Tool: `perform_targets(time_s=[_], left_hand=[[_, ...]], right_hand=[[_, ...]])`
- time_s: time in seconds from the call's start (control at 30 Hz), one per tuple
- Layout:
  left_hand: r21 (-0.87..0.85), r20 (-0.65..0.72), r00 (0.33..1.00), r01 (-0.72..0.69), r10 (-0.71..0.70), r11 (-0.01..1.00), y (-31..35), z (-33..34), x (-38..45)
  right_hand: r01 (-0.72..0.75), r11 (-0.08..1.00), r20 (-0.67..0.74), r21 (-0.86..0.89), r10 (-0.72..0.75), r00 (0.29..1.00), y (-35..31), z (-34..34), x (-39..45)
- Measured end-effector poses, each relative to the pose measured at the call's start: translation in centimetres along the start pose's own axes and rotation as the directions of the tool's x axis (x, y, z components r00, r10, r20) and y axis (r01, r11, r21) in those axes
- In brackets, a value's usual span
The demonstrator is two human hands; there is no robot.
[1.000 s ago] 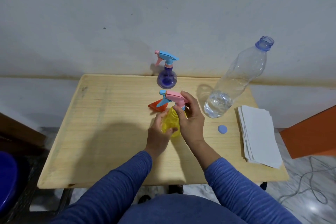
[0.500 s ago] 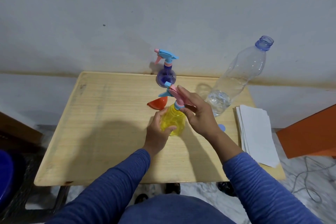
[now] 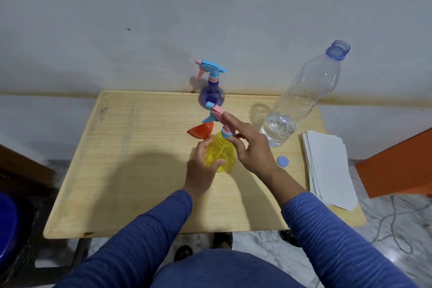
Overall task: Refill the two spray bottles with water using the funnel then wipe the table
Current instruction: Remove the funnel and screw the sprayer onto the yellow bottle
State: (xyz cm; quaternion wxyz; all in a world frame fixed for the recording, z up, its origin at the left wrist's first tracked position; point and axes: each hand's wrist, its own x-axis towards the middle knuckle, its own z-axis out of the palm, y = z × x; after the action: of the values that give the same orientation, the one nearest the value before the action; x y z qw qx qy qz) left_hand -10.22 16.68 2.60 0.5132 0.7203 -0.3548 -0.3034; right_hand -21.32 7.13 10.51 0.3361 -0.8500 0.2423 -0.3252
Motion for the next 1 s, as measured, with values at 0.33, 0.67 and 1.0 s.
perform_targets(time_s=[0.33, 0.67, 1.0], left_hand=[[-0.06, 0.017, 0.999, 0.036, -0.035, 0.998, 0.1, 0.0, 0.0], [-0.038, 0.005, 0.998, 0.065, -0.065, 0.997, 0.0, 0.0, -0.1], [-0.042, -0.004, 0.999, 0.046, -0.046, 0.998, -0.1, 0.1, -0.1]], right_hand=[[-0.016, 1.0, -0.129, -0.025, 0.013, 0.992, 0.0, 1.0, 0.2], [-0.089, 0.996, -0.096, -0.012, 0.087, 0.992, -0.9, 1.0, 0.4], [-0.07, 0.994, -0.085, -0.088, 0.063, 0.994, -0.8, 0.7, 0.2]])
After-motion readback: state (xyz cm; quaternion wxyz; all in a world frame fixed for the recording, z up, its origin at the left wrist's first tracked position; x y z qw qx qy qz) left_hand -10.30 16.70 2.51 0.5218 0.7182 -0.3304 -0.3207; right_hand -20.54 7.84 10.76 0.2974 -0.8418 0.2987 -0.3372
